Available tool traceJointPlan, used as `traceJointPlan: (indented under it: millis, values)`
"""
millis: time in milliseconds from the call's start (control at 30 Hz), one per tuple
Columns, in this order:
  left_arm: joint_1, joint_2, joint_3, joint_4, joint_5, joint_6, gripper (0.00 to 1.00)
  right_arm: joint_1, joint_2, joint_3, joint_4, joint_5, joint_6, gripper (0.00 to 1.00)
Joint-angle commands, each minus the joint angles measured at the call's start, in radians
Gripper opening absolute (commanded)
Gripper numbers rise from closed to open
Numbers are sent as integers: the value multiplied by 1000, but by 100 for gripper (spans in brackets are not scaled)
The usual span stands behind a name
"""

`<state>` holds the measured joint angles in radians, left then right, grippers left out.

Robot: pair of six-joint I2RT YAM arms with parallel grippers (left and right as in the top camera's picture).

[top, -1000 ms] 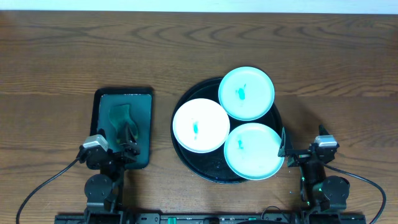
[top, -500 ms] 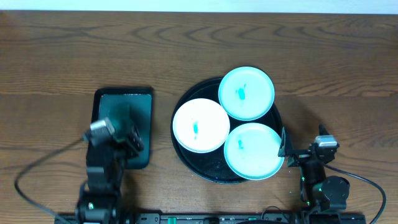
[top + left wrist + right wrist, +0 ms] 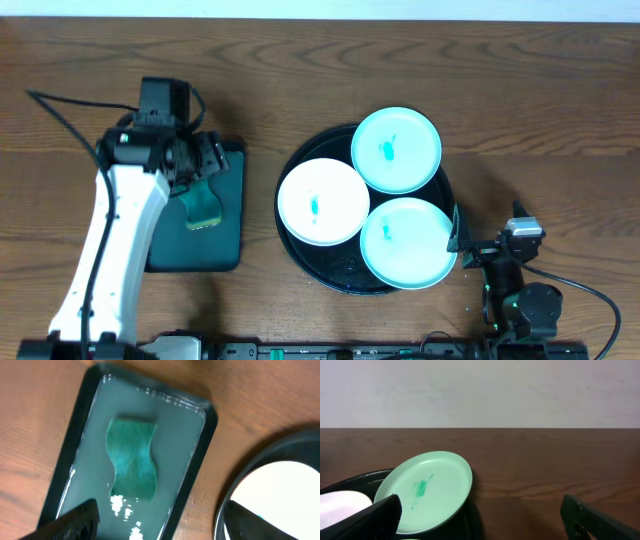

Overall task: Clean dirty plates on tray and stack at the side
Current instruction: 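Reach the left gripper down to the green sponge in the basin, then move the right gripper to the tray and pinch the white plate's rim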

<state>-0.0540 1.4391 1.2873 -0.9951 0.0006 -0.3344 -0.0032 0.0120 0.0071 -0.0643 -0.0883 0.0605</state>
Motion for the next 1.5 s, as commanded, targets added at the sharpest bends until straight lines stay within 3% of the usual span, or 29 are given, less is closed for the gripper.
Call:
traceJointPlan:
  millis: [0, 467, 633, 767, 933, 1200, 1467]
  values:
    - [3, 34, 43, -61, 66, 26, 80, 11, -5, -2, -4, 5, 3, 99]
    - [3, 35, 43, -74, 97, 26, 80, 11, -5, -2, -3, 5, 3, 99]
    - [3, 35, 43, -74, 97, 27, 80, 11, -5, -2, 76, 34, -16, 99]
    - [3, 35, 43, -74, 96, 27, 80, 11, -5, 5, 146, -103, 14, 99]
    - [3, 35, 43, -66, 97, 27, 80, 11, 32, 141, -61, -209, 29, 99]
    - [3, 35, 43, -55, 97, 27, 80, 11, 391, 563, -336, -232, -17, 99]
    - [3, 35, 43, -43, 97, 27, 80, 16, 1007, 1078, -700, -441, -13, 99]
